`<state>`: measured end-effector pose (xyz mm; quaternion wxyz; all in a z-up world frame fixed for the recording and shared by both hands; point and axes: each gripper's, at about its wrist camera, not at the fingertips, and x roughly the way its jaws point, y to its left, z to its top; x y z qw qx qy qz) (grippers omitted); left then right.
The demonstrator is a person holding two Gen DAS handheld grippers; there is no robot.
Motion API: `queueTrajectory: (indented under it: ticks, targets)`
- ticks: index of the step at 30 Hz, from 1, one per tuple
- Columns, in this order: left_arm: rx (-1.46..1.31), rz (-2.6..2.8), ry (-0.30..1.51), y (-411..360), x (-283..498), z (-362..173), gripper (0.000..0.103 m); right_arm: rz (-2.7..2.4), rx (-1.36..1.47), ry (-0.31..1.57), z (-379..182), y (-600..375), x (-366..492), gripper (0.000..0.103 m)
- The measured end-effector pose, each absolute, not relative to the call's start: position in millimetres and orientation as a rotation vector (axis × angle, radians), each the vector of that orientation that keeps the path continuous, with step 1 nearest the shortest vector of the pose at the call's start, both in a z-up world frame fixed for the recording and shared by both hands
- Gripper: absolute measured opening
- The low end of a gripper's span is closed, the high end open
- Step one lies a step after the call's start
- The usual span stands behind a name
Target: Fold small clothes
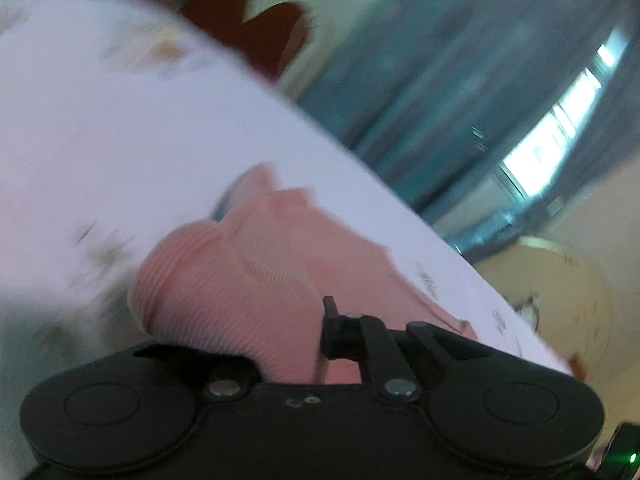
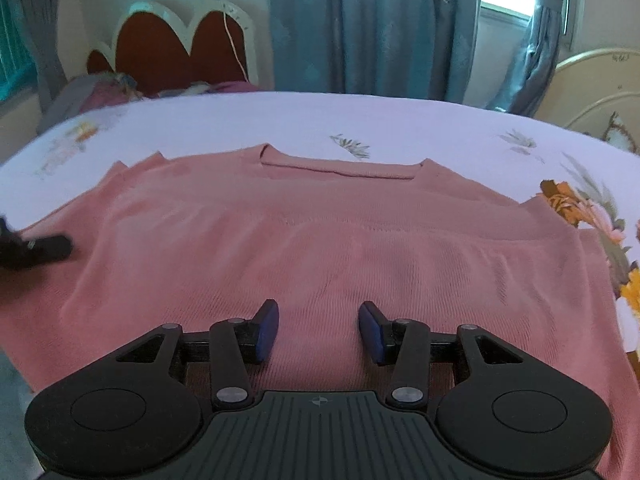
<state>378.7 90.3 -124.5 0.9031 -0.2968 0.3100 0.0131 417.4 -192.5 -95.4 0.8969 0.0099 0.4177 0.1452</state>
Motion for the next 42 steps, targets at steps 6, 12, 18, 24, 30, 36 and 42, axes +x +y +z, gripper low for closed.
queueTrajectory:
  ticks: [6,12,18,24,30,36,42]
  targets:
    - [-0.325,-0.209,0.594,-24,402,-71,0.009,0.272,0.142,0.811,-70,-257,404,0.045]
    - [-0.171,-0.475,0.660,-150,387,-90,0.009,0.083,0.207,0.794,-57,-364,373,0.045]
    - [0.021,-0.563,0.793,-207,362,-133,0.029,0.000,0.251,0.795,-54,-419,357,0.045]
    - [0.025,-0.625,0.749,-179,327,-107,0.065,0.091,0.330,0.775,-41,-418,366,0.045]
    - [-0.022,-0.493,0.708,-133,326,-88,0.067,0.190,0.374,0.860,-59,-396,396,0.063]
    - [-0.038,-0.323,0.722,-96,350,-96,0.067,0.167,0.361,0.875,-76,-390,407,0.067]
    - [-0.084,-0.260,0.755,-74,373,-104,0.067,0.176,0.357,0.924,-86,-387,413,0.038]
